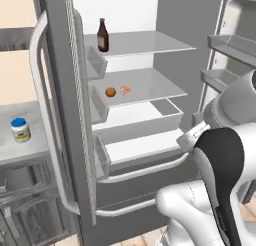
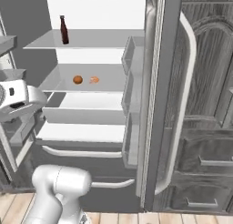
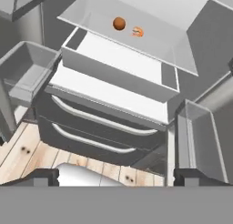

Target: Place the mayonnaise and ketchup from the counter to the top shelf of the fridge. If the existing items in the fridge are on the top shelf, move them to other shelves.

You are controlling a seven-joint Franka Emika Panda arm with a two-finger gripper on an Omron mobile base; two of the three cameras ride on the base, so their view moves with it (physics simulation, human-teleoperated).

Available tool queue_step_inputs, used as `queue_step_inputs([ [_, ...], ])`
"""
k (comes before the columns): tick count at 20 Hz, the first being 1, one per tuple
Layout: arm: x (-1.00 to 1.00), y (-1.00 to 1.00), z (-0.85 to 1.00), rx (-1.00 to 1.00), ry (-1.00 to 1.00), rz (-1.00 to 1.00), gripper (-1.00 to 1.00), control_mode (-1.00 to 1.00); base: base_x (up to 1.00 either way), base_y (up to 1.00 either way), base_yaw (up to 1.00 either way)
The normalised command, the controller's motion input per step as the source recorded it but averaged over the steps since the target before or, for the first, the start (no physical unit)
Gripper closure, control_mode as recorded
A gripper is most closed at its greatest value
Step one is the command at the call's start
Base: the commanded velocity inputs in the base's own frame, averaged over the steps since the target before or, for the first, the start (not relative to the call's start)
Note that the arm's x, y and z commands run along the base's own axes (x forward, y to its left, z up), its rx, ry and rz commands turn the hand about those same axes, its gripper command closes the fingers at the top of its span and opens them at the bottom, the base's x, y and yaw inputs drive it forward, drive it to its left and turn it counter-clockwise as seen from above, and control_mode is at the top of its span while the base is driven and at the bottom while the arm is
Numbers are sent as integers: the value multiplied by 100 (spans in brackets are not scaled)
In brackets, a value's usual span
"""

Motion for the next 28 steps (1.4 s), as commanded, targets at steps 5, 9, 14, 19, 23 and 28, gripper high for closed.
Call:
queue_step_inputs([
  [5, 0, 0, 0, 0, 0, 0, -100, 100, -100, 31, 0],
  [9, 0, 0, 0, 0, 0, 0, -100, 100, -54, 100, 0],
  [14, 0, 0, 0, 0, 0, 0, -100, 100, -28, 100, 0],
  [19, 0, 0, 0, 0, 0, 0, -100, 100, 0, 100, 0],
  [23, 0, 0, 0, 0, 0, 0, -100, 100, 47, 100, -11],
  [28, 0, 0, 0, 0, 0, 0, -100, 100, 100, 87, -17],
])
